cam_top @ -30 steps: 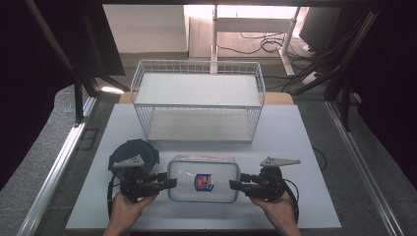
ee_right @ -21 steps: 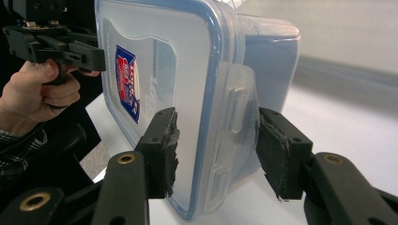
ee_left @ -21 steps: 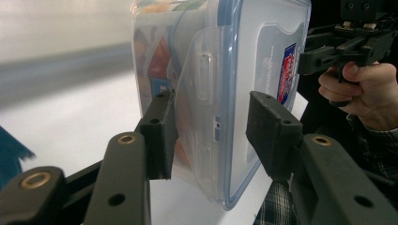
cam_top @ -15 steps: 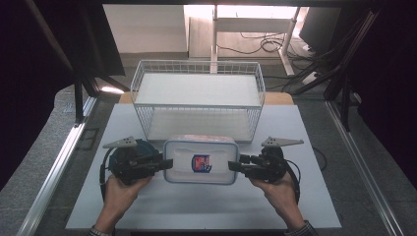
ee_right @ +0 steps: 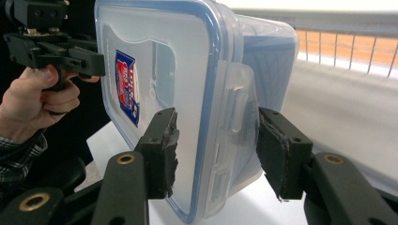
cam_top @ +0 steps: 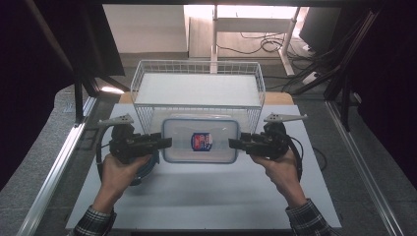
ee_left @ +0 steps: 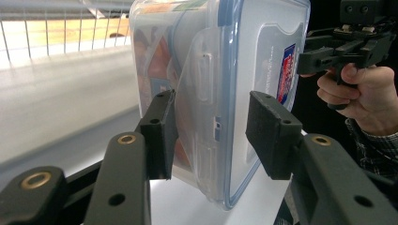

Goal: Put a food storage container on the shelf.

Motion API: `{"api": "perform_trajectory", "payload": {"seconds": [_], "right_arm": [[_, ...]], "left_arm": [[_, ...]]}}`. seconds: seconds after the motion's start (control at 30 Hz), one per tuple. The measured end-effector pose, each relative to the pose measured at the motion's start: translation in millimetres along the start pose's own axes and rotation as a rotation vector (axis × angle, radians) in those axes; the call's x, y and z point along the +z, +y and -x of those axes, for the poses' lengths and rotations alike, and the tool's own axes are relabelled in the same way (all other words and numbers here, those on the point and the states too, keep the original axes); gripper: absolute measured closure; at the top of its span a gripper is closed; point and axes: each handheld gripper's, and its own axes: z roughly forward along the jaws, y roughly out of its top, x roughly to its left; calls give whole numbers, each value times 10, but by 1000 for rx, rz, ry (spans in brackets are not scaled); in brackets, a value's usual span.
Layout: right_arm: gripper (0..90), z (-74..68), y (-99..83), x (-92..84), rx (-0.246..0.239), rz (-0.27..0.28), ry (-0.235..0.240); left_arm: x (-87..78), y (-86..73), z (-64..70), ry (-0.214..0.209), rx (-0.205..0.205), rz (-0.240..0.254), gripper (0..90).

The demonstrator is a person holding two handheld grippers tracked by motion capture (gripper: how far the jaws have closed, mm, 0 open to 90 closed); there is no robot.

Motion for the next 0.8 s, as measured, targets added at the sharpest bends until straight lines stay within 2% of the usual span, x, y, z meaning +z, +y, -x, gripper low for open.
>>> {"api": "perform_trajectory", "payload": {"seconds": [0.37, 0.53, 0.8], "right_arm": [[495, 64, 369, -21, -8, 39, -3], [498, 71, 548, -31, -9, 53, -8], [500, 115, 846, -4, -8, 72, -8]], "left_arm": [[-17, 372, -58, -6, 10, 24, 540], [-27, 522, -119, -22, 8, 39, 541], [-57, 795, -204, -22, 7, 54, 541]]}}
